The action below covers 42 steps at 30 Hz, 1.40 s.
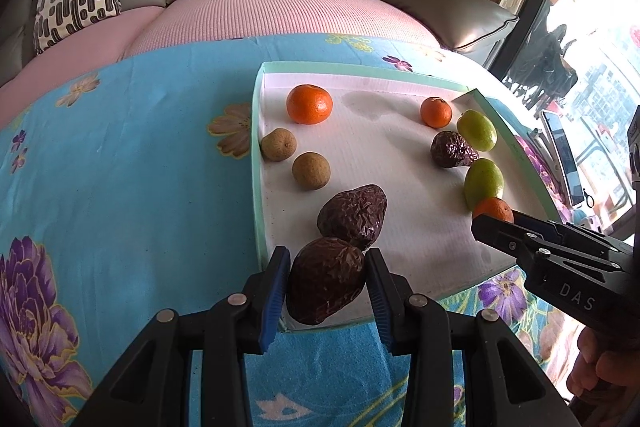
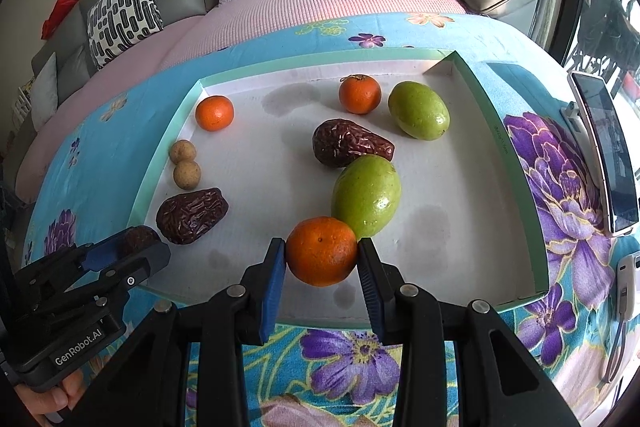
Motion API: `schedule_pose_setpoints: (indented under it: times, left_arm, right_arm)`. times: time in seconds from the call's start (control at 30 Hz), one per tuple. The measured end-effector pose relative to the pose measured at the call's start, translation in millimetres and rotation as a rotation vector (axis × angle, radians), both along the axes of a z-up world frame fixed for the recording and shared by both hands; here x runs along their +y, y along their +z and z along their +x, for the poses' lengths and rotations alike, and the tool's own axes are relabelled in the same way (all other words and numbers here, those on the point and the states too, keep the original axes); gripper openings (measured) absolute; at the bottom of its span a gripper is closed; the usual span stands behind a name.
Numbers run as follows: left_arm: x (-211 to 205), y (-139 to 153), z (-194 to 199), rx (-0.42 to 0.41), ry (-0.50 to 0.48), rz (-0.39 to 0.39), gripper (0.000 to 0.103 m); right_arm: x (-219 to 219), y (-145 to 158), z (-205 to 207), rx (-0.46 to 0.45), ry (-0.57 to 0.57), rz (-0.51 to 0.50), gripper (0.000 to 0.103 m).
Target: Organize fruits
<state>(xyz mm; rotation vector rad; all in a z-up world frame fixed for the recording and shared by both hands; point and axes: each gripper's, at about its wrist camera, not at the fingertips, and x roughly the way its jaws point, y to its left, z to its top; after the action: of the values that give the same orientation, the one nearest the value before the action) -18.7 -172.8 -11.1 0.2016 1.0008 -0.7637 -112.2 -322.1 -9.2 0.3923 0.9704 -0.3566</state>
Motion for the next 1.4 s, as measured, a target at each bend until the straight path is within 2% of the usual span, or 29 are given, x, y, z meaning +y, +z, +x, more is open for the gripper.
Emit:
schedule_pose_setpoints:
  times: [0.67, 0.77, 0.9, 0.97, 1.03, 1.07, 1.1, 1.17, 1.23, 1.3, 1.4]
  left_arm:
    - [4.7, 8.8, -5.3, -0.007, -0.011, 0.009, 0.048]
    - [9.1, 15.0, -6.1, -0.021, 0.000, 0.007, 0.055]
    - [18.5, 24.2, -3.6, -0.030, 0.023, -0.009, 0.056]
    - [24.3, 28.0, -0.3, -0.039, 0.046, -0.012, 0.060]
    - [32.5, 28.6, 6.0, -0.051, 0.093, 0.002, 0.077]
    - [37.1, 27.5, 10.6, -0.055, 0.125, 0.020, 0.082]
    - [41.8, 25.5, 15.2, -0.064, 0.157, 0.045, 0.088]
    - [51.1, 21.8, 22.9, -0.089, 0.214, 0.094, 0.089]
    - [59.9, 19.5, 28.9, -0.110, 0.254, 0.131, 0.092]
    - [69.2, 18.5, 33.4, -0.124, 0.286, 0.147, 0.103]
    - [82.8, 21.4, 34.3, -0.146, 0.318, 0.144, 0.103]
  right_arm:
    - [3.6, 8.1, -2.0, 0.007, -0.010, -0.011, 0.038]
    - [5.9, 10.7, -2.4, 0.007, -0.006, -0.013, 0.038]
    - [10.0, 18.7, -3.9, -0.009, -0.002, -0.020, 0.038]
    - [12.2, 22.4, -4.2, -0.017, 0.003, -0.023, 0.038]
    - [14.4, 24.2, -4.5, -0.019, 0.008, -0.023, 0.038]
    - [15.5, 24.7, -4.3, -0.018, 0.010, -0.024, 0.041]
    - [16.4, 25.1, -3.9, -0.017, 0.012, -0.026, 0.050]
    - [18.2, 26.6, -3.6, -0.024, 0.009, -0.034, 0.064]
    - [19.9, 28.2, -2.9, -0.034, 0.008, -0.037, 0.068]
    - [21.8, 29.1, -1.6, -0.047, 0.012, -0.035, 0.079]
    - [26.8, 30.9, 0.0, -0.069, 0.024, -0.045, 0.090]
